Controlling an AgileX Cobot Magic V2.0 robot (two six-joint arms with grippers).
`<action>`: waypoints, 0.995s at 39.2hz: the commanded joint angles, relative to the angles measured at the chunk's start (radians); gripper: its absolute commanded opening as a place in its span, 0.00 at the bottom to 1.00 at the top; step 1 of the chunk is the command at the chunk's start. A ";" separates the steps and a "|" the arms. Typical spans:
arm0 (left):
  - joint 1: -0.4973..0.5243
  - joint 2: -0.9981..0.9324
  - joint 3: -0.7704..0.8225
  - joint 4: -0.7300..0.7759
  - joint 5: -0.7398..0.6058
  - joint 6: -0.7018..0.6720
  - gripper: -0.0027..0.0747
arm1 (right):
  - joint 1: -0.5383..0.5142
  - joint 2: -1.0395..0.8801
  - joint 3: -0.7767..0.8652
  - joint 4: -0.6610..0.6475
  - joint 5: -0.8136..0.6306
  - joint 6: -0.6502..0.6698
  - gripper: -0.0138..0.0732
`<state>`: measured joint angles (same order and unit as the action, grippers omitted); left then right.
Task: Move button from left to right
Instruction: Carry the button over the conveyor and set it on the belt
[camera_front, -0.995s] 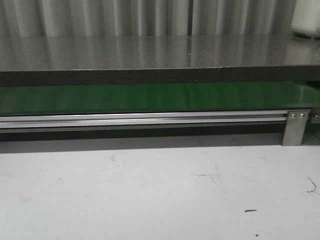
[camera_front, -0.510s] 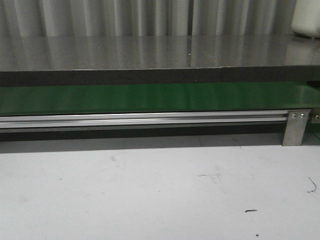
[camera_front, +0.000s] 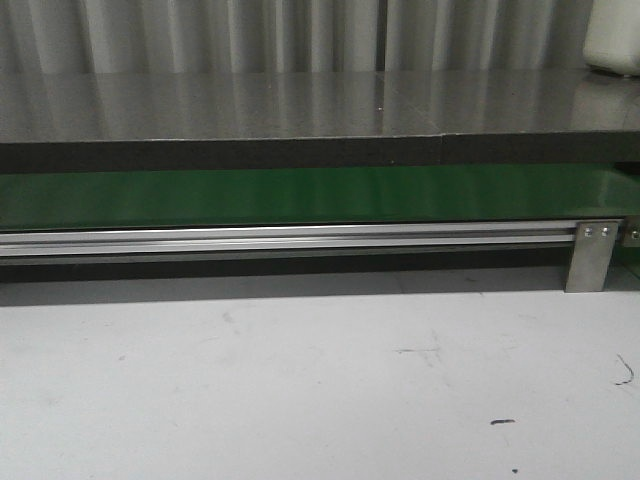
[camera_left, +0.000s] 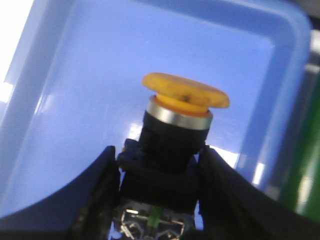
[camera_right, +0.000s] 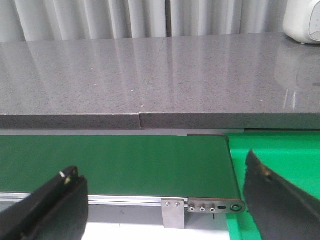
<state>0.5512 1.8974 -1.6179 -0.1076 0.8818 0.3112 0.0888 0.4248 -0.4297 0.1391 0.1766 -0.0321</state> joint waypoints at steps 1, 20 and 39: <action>-0.062 -0.079 -0.028 -0.045 -0.002 -0.006 0.14 | -0.001 0.012 -0.039 -0.010 -0.084 -0.005 0.90; -0.295 -0.040 -0.028 -0.043 0.140 -0.118 0.14 | -0.001 0.012 -0.039 -0.010 -0.084 -0.005 0.90; -0.313 0.009 -0.028 -0.055 0.133 -0.119 0.54 | -0.001 0.012 -0.039 -0.010 -0.083 -0.005 0.90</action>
<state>0.2459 1.9624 -1.6179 -0.1462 1.0355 0.2050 0.0888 0.4248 -0.4297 0.1391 0.1766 -0.0321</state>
